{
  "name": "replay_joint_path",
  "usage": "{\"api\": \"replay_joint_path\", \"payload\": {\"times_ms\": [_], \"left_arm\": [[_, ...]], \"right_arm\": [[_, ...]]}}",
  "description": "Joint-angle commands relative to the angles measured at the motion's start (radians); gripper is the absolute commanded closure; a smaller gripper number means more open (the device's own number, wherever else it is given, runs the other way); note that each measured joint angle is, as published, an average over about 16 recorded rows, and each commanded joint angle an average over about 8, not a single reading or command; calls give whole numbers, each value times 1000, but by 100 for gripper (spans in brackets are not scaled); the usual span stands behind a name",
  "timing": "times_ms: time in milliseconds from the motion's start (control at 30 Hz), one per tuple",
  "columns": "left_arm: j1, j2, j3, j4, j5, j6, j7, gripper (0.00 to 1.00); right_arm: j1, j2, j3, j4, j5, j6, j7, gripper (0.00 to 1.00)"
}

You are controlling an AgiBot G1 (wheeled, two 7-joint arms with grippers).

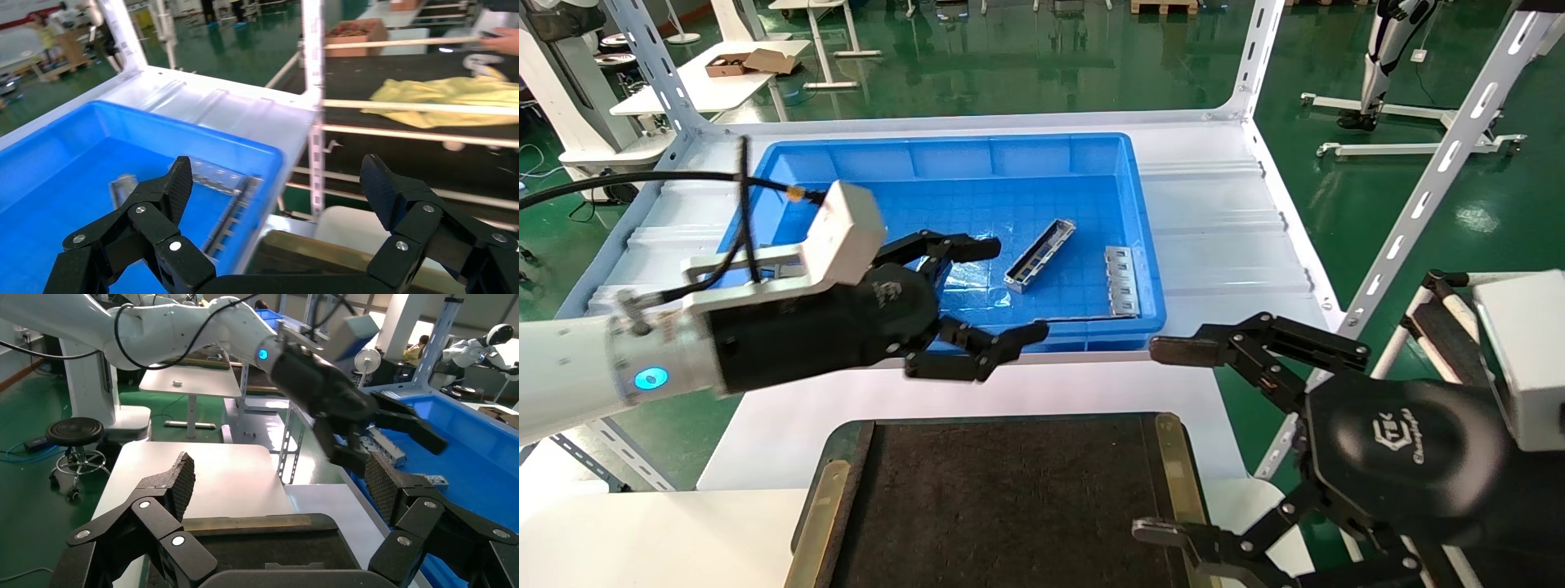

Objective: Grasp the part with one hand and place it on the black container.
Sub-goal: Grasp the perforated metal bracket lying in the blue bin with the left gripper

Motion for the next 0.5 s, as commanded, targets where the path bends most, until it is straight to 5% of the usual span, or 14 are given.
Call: {"api": "replay_joint_path", "payload": {"times_ms": [33,500], "left_arm": [[-23,37,13,37,27,-29,2,0],[-193,304,74,458,158,-211,108,0]], "right_arm": [[0,0,0,0,0,0,0,0],[0,0,0,0,0,0,0,0]]}}
